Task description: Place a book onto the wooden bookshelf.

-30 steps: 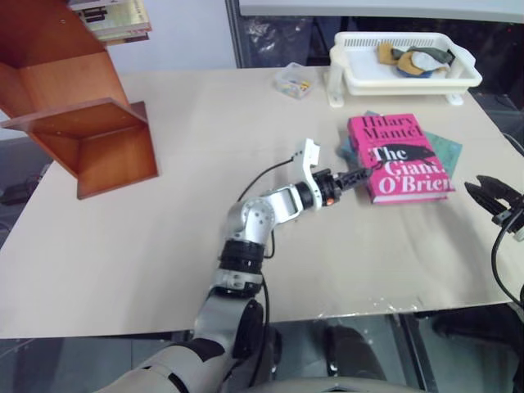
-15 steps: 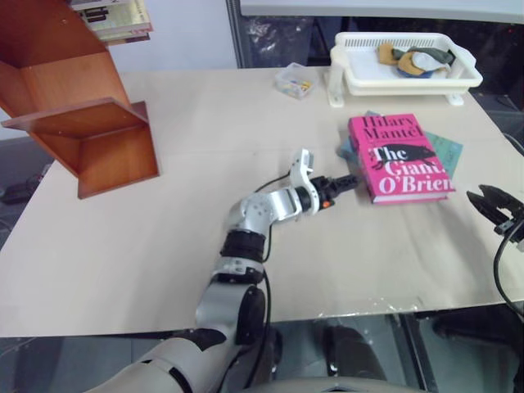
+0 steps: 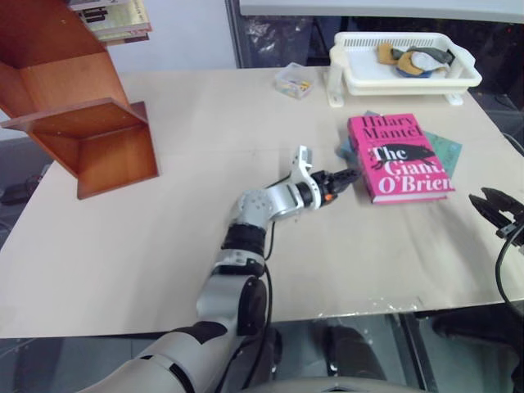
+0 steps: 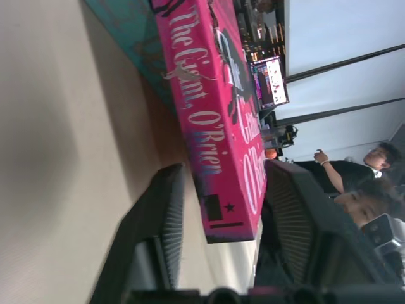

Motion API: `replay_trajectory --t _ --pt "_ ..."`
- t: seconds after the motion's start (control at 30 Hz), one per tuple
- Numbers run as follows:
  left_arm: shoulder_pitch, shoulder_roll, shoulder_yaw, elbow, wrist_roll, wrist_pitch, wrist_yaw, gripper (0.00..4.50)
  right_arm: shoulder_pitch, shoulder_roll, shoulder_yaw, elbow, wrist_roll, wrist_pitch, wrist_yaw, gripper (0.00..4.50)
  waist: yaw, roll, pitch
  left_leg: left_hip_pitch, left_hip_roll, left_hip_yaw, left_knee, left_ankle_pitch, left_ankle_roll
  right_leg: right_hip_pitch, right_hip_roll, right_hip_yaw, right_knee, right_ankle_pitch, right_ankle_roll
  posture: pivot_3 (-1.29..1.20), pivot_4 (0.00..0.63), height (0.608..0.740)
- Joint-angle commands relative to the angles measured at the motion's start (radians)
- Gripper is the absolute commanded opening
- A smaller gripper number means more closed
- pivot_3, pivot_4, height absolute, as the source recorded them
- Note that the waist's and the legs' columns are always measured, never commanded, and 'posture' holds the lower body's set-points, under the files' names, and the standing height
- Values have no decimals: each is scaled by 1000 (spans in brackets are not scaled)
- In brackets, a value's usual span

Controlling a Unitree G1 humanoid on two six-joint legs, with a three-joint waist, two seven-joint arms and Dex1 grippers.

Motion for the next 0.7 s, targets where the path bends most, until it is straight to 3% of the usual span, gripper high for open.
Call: replay_trajectory --t 0.03,0.3,0.5,0.7 --pt "-67 -131 -6 -14 -31 4 -2 1398 -2 -17 -42 -38 11 -17 -9 1264 0 0 0 0 0 0 0 0 0 0 0 0 0 0 0 0 150 740" --pt "-60 -117 -30 -54 -26 0 -4 1398 -17 -16 -29 -29 0 -22 -19 1264 0 0 0 0 0 0 0 0 0 0 0 0 0 0 0 0 150 740" --pt "6 -16 -170 -217 81 -79 -109 1398 -26 -11 -12 -23 -23 -24 -38 1264 0 0 0 0 0 0 0 0 0 0 0 0 0 0 0 0 150 740" --pt "94 75 -195 -410 103 -69 -150 4131 -55 -5 11 -19 -40 -1 -62 1264 -5 1 -1 1 1 1 -1 0 0 0 0 2 0 0 0 0 150 740"
